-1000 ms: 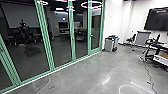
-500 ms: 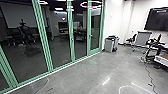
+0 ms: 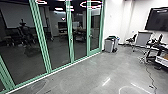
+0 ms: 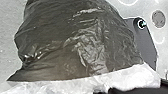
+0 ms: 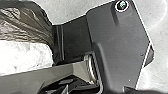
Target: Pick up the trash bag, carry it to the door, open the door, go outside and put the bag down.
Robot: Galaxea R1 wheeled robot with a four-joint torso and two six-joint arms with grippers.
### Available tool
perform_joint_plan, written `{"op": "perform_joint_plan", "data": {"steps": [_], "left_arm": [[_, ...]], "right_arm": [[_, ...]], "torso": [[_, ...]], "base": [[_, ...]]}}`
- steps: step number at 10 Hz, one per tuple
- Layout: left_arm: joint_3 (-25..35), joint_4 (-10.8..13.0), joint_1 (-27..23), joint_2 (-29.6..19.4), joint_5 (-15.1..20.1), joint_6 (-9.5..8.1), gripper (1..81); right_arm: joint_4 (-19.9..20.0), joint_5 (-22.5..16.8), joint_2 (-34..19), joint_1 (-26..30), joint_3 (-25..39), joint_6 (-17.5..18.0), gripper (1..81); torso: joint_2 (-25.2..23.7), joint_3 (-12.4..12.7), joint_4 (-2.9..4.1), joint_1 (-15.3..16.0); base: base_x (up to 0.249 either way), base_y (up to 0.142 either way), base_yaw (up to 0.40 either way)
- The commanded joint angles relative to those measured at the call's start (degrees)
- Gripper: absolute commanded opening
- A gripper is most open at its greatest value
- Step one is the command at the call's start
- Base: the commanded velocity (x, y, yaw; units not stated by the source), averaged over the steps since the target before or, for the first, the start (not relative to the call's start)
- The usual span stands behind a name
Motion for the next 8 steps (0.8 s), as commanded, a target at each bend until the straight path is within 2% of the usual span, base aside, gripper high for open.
{"op": "perform_joint_plan", "data": {"steps": [1,8], "left_arm": [[-0.09,0.35,-3.77,-0.28,3.32,0.29,1.0],[-0.09,0.35,-3.77,-0.28,3.32,0.29,1.0]], "right_arm": [[-0.58,-2.62,0.45,2.82,0.34,0.11,81.1],[-0.49,-2.62,0.45,2.73,0.25,0.11,81.1]], "torso": [[0.0,0.0,0.0,0.0],[0.02,0.0,0.0,0.0]], "base": [[0.113,-0.072,0.0],[0.115,-0.072,0.0]]}}
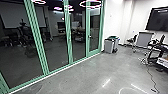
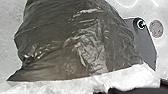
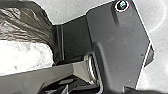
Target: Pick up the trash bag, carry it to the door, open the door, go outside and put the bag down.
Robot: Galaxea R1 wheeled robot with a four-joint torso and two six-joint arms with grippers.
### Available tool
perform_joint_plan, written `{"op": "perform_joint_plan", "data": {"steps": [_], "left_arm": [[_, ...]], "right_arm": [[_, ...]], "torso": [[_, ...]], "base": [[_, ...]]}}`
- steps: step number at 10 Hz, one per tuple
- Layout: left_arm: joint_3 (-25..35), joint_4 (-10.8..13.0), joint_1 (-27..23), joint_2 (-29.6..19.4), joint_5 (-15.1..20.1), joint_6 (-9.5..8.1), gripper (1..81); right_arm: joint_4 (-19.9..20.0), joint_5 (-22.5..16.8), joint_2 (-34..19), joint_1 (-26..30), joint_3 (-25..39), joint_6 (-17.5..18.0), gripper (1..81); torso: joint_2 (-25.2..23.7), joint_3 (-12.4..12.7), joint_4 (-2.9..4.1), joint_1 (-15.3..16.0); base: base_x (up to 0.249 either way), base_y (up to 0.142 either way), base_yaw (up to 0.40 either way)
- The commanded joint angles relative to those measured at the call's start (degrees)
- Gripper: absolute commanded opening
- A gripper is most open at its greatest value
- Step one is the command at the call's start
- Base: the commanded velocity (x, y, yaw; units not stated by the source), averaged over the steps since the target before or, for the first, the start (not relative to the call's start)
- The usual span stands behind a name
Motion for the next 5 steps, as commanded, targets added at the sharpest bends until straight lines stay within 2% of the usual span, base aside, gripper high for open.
{"op": "perform_joint_plan", "data": {"steps": [1,5], "left_arm": [[-0.1,0.35,-3.69,-0.31,3.32,0.29,1.0],[-0.1,0.35,-3.69,-0.31,3.32,0.29,1.0]], "right_arm": [[-0.49,-2.65,0.41,2.73,0.25,0.11,81.1],[-0.49,-2.65,0.41,2.65,0.25,0.11,81.1]], "torso": [[0.0,0.0,0.0,0.0],[0.02,0.0,0.0,0.0]], "base": [[0.122,-0.069,0.0],[0.123,-0.069,0.0]]}}
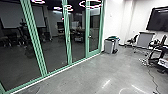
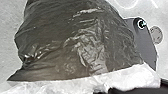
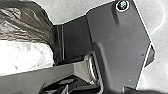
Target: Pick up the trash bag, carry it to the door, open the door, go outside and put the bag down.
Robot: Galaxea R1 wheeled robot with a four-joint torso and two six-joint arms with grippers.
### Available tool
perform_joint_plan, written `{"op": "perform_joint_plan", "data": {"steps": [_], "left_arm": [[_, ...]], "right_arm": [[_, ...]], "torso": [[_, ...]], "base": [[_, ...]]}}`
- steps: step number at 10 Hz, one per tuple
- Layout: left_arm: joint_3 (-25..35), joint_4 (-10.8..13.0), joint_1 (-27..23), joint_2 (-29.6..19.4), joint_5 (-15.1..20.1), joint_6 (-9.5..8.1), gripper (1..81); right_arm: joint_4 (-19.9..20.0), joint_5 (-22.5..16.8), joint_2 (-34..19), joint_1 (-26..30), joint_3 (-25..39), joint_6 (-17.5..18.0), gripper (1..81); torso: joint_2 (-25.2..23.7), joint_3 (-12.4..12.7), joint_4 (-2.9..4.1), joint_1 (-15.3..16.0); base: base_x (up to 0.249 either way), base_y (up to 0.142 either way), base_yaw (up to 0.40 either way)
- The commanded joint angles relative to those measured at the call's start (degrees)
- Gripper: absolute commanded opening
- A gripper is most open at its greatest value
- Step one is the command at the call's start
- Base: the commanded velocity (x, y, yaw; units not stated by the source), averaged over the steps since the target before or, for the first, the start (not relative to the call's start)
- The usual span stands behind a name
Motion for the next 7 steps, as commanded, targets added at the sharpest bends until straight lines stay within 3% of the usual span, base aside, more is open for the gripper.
{"op": "perform_joint_plan", "data": {"steps": [1,3,5,6,7], "left_arm": [[-0.09,0.35,-3.66,-0.28,3.32,0.29,1.0],[-0.09,0.35,-3.66,-0.28,3.32,0.29,1.0],[-0.09,0.35,-3.66,-0.28,3.32,0.29,1.0],[-0.09,0.35,-3.66,-0.28,3.32,0.29,1.0],[-0.09,0.35,-3.66,-0.28,3.32,0.29,1.0]], "right_arm": [[-0.5,-2.65,0.36,2.65,0.34,0.1,81.1],[-0.49,-2.65,0.36,2.65,0.34,0.11,81.1],[-0.58,-2.65,0.37,2.65,0.43,0.02,81.1],[-0.58,-2.73,0.36,2.65,0.43,0.11,81.1],[-0.58,-2.65,0.45,2.65,0.51,0.02,81.1]], "torso": [[0.0,0.0,0.0,0.0],[0.0,0.0,0.0,0.0],[0.02,5.63,0.0,0.0],[0.02,0.5,0.0,0.0],[0.02,1.62,0.0,0.02]], "base": [[0.123,-0.068,0.0],[0.123,-0.068,0.0],[0.122,-0.067,0.0],[0.122,-0.067,0.0],[0.123,-0.067,0.0]]}}
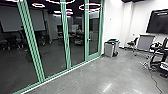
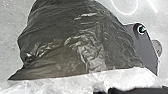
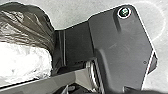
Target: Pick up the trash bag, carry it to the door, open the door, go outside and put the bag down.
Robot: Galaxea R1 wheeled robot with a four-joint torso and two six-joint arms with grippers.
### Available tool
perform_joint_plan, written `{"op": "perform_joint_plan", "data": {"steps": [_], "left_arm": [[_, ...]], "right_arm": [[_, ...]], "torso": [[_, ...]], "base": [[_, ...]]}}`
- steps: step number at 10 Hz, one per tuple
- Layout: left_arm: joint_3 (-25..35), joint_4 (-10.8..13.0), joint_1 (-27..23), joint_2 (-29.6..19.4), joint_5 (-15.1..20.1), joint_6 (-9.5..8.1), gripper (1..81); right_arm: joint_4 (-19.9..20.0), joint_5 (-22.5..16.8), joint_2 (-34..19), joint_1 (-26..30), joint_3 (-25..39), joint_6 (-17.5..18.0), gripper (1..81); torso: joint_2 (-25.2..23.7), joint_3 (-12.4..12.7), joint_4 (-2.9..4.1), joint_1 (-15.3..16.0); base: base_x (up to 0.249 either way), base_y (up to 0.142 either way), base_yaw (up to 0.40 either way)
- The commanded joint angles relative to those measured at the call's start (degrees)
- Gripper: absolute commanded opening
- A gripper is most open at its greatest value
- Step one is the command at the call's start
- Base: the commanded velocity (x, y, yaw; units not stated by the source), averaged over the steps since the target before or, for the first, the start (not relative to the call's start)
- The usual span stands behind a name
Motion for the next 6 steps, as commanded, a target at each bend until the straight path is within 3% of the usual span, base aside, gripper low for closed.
{"op": "perform_joint_plan", "data": {"steps": [1,2,3,4,6], "left_arm": [[-0.09,0.35,-3.64,-0.28,3.35,0.29,1.0],[-0.09,0.35,-3.64,-0.28,3.35,0.29,1.0],[-0.09,0.35,-3.64,-0.28,3.35,0.29,1.0],[-0.09,0.35,-3.64,-0.28,3.35,0.29,1.0],[-0.09,0.35,-3.72,-0.28,3.35,0.29,1.0]], "right_arm": [[-0.58,-2.73,0.5,2.76,0.49,0.04,81.1],[-0.67,-2.73,0.58,2.67,0.49,0.04,81.1],[-0.76,-2.73,0.59,2.67,0.49,0.04,81.1],[-0.76,-2.73,0.59,2.76,0.41,0.13,81.1],[-0.76,-2.82,0.59,2.93,0.4,0.04,81.1]], "torso": [[0.0,-0.02,0.0,0.0],[-0.02,0.37,5.61,-0.02],[-0.02,0.42,5.75,-0.02],[-0.02,0.42,0.78,-0.02],[-0.02,0.44,3.36,-0.02]], "base": [[0.122,-0.068,0.0],[0.122,-0.067,0.0],[0.123,-0.067,0.0],[0.123,-0.067,0.0],[0.123,-0.067,0.0]]}}
